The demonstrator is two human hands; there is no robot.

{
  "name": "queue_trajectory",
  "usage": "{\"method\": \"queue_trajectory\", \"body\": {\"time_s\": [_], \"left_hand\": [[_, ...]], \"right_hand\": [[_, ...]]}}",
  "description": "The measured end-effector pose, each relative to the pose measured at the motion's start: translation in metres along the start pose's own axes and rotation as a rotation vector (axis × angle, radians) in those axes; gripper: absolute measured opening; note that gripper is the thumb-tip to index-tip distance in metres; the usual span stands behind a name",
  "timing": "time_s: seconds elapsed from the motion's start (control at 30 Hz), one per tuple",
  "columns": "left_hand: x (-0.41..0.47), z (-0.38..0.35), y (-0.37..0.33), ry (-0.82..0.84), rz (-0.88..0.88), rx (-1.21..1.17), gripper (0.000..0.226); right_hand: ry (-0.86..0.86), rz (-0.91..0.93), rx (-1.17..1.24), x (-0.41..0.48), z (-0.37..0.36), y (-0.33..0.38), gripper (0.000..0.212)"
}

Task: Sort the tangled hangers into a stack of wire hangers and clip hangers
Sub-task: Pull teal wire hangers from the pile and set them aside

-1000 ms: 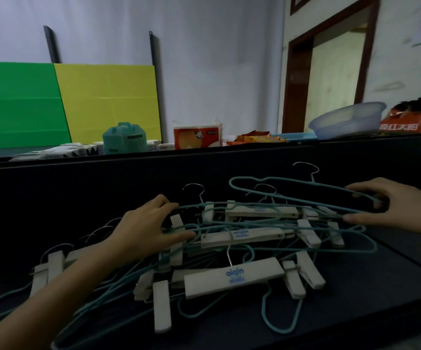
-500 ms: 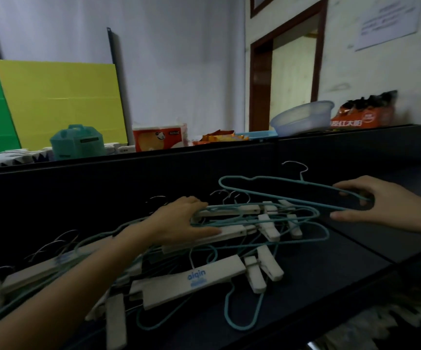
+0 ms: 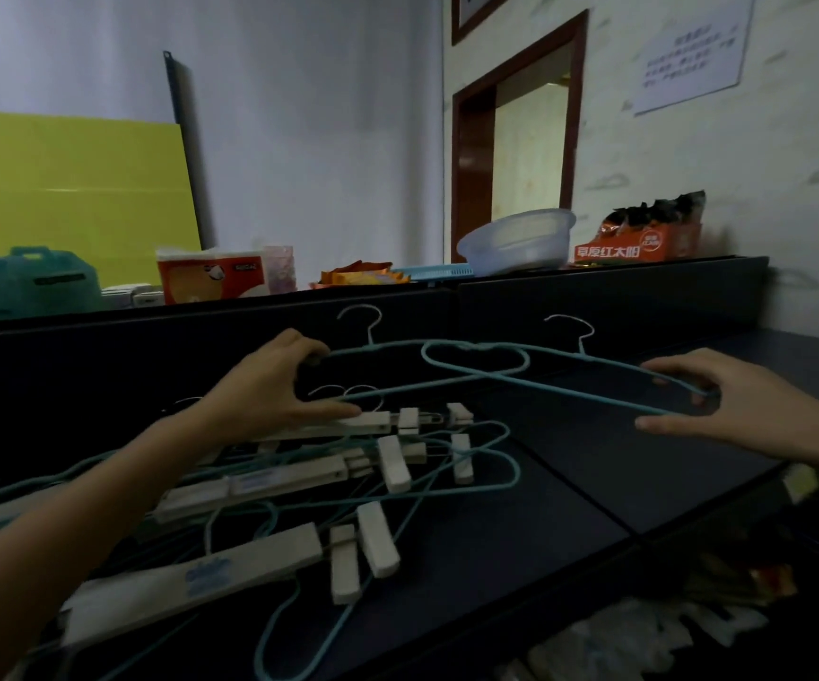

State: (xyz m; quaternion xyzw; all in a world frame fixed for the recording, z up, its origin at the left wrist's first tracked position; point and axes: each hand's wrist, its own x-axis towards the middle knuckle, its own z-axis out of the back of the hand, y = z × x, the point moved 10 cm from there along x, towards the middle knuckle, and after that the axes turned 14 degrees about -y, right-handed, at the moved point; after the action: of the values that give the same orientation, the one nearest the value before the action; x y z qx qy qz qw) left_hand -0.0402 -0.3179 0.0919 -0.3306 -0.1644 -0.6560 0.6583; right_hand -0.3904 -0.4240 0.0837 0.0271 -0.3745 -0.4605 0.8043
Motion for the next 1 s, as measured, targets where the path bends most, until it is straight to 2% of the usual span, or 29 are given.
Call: {"method": "queue_trajectory", "body": {"time_s": [0.1,0.23,0.4,0.57,0.7,0.83,0.9,1.0], "left_hand": [[0.015,-0.007,-0.036,-0.038,-0.023,0.018,0.121],[0.031,-0.041,-0.093,-0.085,-0.017,0.029,0.113],[0.042,-0.116,-0.165,-0.021,-0.051,0.027,0.105],[0.050,-0.193,-0.219,0.100,-0.025,0.036,0.099],[0.061,-0.245,-0.243,0.191,0.009,0.044,0.087],[0.071,-0.286,-0.249,0.254,0.057,0.074,0.086],[0.073,-0.304,-0.249,0.293,0.053,0.100,0.092],[0.076,-0.320,-0.249,0.320,0.017,0.134,0.114]], "right_hand": [[-0.031,-0.016,0.000,0.005,0.024,-0.031,0.120],[-0.058,-0.054,-0.011,0.003,0.060,-0.088,0.115],[-0.078,-0.118,-0.006,-0.004,0.087,-0.165,0.123],[-0.058,-0.185,0.060,-0.004,0.090,-0.225,0.091],[-0.023,-0.162,0.061,0.010,0.085,-0.254,0.096],[0.020,-0.115,0.050,0.029,0.068,-0.275,0.100],[0.048,-0.077,0.047,0.040,0.056,-0.282,0.106],[0.098,-0.031,0.082,0.059,0.037,-0.290,0.114]]}}
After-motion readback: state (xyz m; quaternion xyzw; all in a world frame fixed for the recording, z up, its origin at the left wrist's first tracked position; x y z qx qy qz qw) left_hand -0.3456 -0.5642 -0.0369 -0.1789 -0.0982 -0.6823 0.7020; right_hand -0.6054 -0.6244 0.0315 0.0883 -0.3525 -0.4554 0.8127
